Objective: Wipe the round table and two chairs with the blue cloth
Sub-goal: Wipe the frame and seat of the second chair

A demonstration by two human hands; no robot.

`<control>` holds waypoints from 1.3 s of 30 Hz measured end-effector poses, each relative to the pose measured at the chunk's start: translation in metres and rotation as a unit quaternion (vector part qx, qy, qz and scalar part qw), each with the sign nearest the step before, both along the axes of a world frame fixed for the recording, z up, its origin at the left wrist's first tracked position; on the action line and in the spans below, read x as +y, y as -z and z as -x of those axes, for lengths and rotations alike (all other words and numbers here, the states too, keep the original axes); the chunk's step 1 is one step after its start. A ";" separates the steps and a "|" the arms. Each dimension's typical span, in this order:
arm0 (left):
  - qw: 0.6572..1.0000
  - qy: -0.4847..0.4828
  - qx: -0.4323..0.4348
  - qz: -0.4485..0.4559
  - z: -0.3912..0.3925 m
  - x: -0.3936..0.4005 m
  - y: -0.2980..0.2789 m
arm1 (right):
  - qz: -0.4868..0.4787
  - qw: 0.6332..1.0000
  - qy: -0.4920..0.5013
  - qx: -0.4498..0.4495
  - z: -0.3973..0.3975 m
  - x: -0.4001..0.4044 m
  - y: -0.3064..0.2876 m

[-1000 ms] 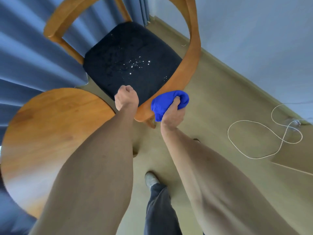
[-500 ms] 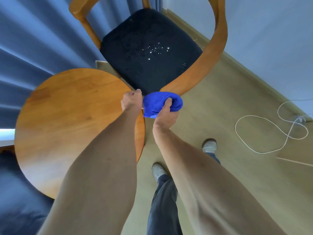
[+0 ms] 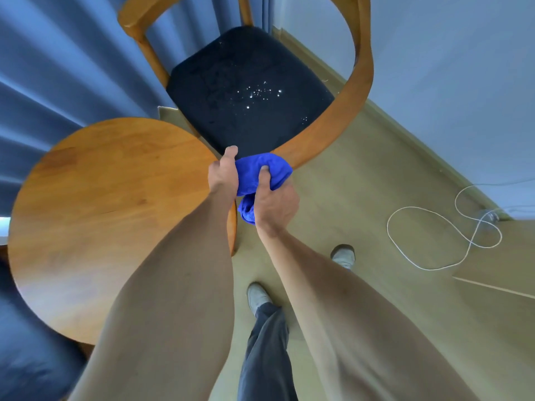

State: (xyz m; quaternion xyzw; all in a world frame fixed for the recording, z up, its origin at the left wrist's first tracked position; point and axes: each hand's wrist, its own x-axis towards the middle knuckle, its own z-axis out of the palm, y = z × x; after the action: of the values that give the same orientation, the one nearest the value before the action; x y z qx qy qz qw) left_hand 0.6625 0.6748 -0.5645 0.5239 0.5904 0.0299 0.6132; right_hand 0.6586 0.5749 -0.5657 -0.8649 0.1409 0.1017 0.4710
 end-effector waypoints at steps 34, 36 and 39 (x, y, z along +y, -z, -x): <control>0.974 -0.167 0.113 -0.107 -0.175 0.129 0.080 | 0.146 0.935 -0.320 0.046 -0.262 0.135 0.088; 0.970 -0.158 0.137 -0.127 -0.185 0.149 0.078 | 0.182 0.928 -0.324 0.007 -0.273 0.156 0.080; 0.961 -0.160 0.148 -0.169 -0.203 0.180 0.065 | 0.205 0.921 -0.327 -0.043 -0.298 0.197 0.059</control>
State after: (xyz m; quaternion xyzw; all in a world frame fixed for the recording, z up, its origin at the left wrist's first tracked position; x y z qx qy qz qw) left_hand 0.8651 0.8551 -0.6296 0.5173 0.7370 0.1487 0.4088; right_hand 0.9566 0.7719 -0.6247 -0.9440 -0.1529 0.1815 0.2292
